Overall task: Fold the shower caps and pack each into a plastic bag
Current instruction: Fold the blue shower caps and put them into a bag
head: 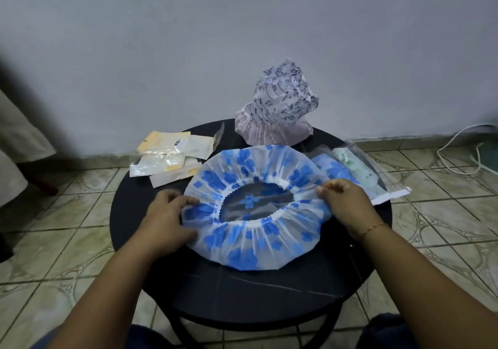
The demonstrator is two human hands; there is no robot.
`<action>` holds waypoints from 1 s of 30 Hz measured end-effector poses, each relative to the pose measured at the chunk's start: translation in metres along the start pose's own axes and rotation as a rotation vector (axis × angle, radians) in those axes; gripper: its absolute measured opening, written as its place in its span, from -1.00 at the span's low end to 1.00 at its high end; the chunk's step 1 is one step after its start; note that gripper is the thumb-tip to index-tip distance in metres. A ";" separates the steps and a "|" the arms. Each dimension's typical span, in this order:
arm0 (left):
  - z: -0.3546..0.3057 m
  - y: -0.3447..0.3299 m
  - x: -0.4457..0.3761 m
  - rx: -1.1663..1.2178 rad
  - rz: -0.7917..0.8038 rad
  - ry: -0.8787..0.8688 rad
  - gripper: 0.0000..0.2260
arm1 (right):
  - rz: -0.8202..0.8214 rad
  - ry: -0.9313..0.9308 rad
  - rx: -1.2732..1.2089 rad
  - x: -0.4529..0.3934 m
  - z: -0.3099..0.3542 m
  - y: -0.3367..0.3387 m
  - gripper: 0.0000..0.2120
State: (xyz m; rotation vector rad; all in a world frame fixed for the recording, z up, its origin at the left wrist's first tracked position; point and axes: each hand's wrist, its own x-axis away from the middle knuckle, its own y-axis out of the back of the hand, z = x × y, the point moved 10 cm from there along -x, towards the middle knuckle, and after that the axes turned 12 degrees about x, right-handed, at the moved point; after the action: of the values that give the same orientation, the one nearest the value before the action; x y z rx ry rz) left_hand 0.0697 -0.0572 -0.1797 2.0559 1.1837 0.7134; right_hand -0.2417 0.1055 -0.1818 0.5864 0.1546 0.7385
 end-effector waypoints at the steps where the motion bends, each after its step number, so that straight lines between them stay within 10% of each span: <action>1: -0.010 -0.003 0.005 -0.099 0.012 -0.073 -0.40 | 0.043 0.019 -0.064 0.002 0.004 -0.004 -0.91; 9: -0.047 -0.031 0.034 -0.387 0.083 -0.279 -0.30 | 0.063 0.025 0.063 0.015 0.007 0.002 -0.50; 15: -0.058 -0.016 0.035 0.043 -0.004 -0.281 -0.80 | 0.119 -0.055 0.154 0.015 -0.003 -0.007 -0.41; 21: -0.058 0.039 0.012 0.349 -0.404 -0.212 -0.72 | 0.204 -0.034 0.070 0.019 0.012 -0.022 -0.49; 30: -0.036 0.000 -0.044 0.318 -0.023 0.040 -0.49 | 0.288 -0.085 0.224 0.021 0.011 -0.024 -0.69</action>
State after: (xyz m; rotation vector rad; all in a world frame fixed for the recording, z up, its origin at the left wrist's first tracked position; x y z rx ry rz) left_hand 0.0247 -0.0863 -0.1626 2.2900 1.4165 0.5872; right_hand -0.2088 0.1006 -0.1849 0.8638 0.0743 0.9808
